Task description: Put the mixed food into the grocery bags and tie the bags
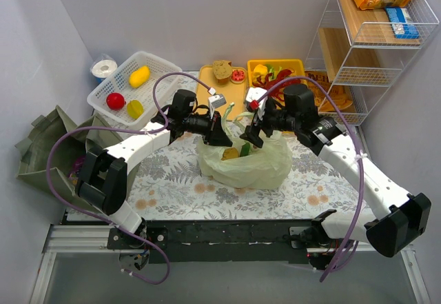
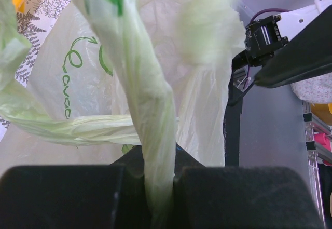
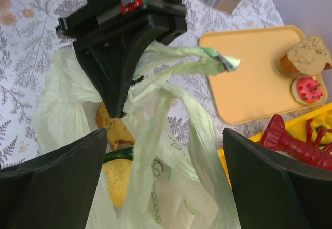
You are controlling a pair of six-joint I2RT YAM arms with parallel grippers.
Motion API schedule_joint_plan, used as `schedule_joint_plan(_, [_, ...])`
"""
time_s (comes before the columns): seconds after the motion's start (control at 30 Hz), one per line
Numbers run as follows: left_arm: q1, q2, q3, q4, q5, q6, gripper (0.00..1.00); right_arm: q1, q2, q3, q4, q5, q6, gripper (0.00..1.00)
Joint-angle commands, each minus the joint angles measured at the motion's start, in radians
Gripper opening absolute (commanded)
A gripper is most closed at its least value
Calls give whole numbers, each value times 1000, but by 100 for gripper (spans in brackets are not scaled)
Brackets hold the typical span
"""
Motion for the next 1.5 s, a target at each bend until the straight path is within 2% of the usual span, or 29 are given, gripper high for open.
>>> schedule_joint_plan(0.0, [3, -50, -4, 2, 9, 12, 0, 28, -38, -66, 51, 51, -27, 99])
schedule_joint_plan(0.13, [3, -46, -3, 2, 9, 10, 0, 59, -76, -137, 77, 110, -53, 98])
schedule_joint_plan(0.23, [3, -44, -4, 4, 9, 12, 0, 101, -108, -192, 109, 205, -89, 98])
schedule_joint_plan(0.43, [3, -44, -6, 5, 8, 12, 0, 148, -171, -278, 230, 509, -144, 99])
schedule_joint_plan(0.73, [3, -41, -6, 4, 12, 9, 0, 165, -204, -344, 336, 723, -289, 98])
schedule_joint_plan(0.97, [3, -50, -9, 5, 11, 10, 0, 174, -165, -385, 358, 795, -342, 98])
schedule_joint_plan(1.1, [3, -52, -9, 4, 8, 10, 0, 174, -161, -382, 358, 762, -336, 97])
schedule_joint_plan(1.33, [3, -55, -13, 4, 2, 12, 0, 196, -184, -312, 245, 636, -224, 98])
schedule_joint_plan(1.47, [3, -53, -10, 4, 6, 10, 0, 216, -147, -261, 116, 694, -196, 98])
